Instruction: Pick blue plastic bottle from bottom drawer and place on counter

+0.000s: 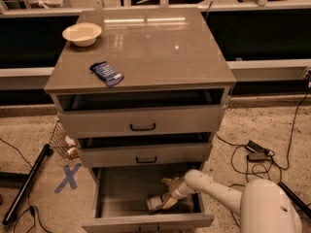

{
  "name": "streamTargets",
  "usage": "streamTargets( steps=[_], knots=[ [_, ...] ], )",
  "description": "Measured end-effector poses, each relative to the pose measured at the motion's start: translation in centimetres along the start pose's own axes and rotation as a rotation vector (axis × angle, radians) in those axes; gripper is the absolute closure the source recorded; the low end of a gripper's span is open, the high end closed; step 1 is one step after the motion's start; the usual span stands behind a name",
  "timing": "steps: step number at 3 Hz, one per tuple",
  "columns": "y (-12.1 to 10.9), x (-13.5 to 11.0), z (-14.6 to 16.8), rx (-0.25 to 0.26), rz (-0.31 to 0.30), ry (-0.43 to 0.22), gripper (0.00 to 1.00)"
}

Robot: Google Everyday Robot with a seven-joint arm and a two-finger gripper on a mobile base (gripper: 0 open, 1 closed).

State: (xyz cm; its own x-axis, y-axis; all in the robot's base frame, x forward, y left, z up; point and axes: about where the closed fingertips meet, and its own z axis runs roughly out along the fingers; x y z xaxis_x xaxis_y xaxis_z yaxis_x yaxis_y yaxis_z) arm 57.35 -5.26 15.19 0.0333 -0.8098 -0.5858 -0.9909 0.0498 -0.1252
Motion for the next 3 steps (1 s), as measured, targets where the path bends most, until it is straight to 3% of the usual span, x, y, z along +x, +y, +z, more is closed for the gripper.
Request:
streamTargets(
  steps=[1,3],
  knots=[
    [0.2,1.1,0.9,-0.033,-0.004,0.003,0.21],
    [1.3,2.3,1.9,-0.084,-0.063,0.013,0.45]
  ],
)
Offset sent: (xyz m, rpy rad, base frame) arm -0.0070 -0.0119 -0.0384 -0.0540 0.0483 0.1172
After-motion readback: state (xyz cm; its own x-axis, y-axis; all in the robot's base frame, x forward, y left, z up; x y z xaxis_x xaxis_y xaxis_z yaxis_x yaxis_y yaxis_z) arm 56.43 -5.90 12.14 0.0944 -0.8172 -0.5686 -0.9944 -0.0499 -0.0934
